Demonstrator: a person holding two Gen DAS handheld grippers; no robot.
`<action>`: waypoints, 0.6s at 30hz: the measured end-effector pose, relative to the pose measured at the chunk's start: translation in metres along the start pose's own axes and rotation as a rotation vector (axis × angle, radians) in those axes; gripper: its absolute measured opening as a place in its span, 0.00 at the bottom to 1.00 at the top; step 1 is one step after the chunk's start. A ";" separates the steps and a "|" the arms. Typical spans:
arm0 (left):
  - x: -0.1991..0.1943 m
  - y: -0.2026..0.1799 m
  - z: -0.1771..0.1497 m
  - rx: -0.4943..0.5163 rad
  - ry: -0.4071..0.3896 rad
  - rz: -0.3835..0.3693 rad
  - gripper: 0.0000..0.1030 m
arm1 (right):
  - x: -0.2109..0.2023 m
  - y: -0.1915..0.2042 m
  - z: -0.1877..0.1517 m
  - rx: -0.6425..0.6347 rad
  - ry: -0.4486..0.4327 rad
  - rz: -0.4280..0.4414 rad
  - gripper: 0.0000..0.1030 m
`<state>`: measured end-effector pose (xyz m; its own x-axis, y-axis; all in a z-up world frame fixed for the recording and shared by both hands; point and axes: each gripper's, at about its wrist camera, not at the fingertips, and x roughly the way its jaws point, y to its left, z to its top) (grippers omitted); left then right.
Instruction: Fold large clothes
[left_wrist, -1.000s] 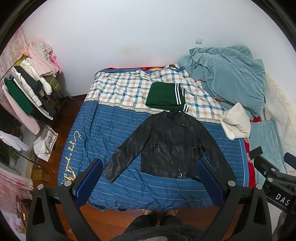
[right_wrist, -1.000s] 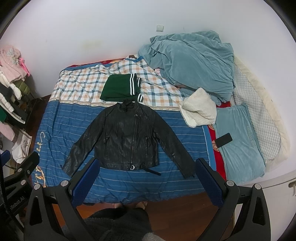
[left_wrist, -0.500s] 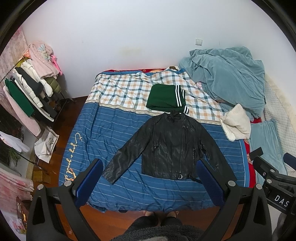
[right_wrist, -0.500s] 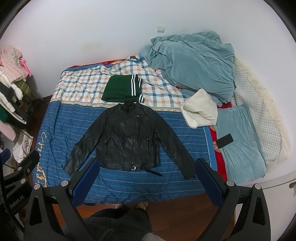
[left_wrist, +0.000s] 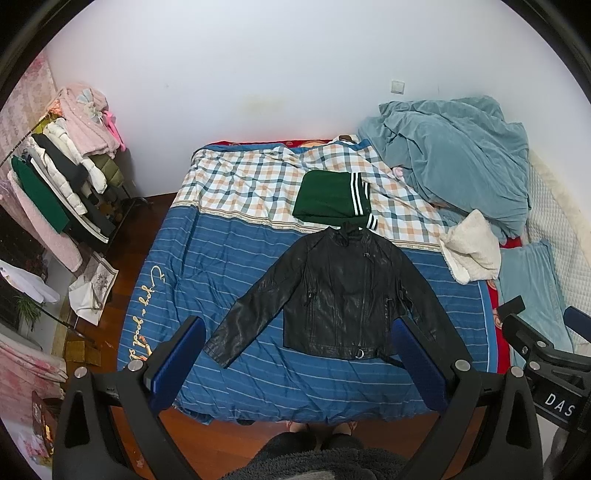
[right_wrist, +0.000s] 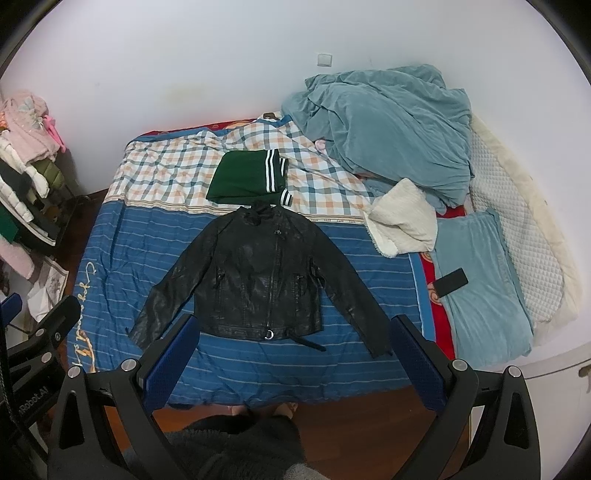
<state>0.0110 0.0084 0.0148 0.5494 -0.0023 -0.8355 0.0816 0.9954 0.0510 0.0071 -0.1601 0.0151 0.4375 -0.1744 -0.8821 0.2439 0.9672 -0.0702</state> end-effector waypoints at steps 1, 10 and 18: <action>0.000 0.000 0.000 0.000 0.000 -0.001 1.00 | 0.000 0.000 0.000 0.001 -0.001 0.001 1.00; -0.004 0.000 0.002 0.000 -0.011 -0.001 1.00 | -0.001 0.000 0.000 -0.003 -0.004 -0.002 1.00; -0.005 -0.002 0.003 -0.001 -0.017 0.000 1.00 | -0.008 -0.001 0.011 0.004 -0.008 0.001 1.00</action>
<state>0.0102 0.0061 0.0206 0.5633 -0.0043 -0.8262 0.0808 0.9955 0.0500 0.0131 -0.1618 0.0275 0.4448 -0.1753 -0.8783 0.2468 0.9667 -0.0679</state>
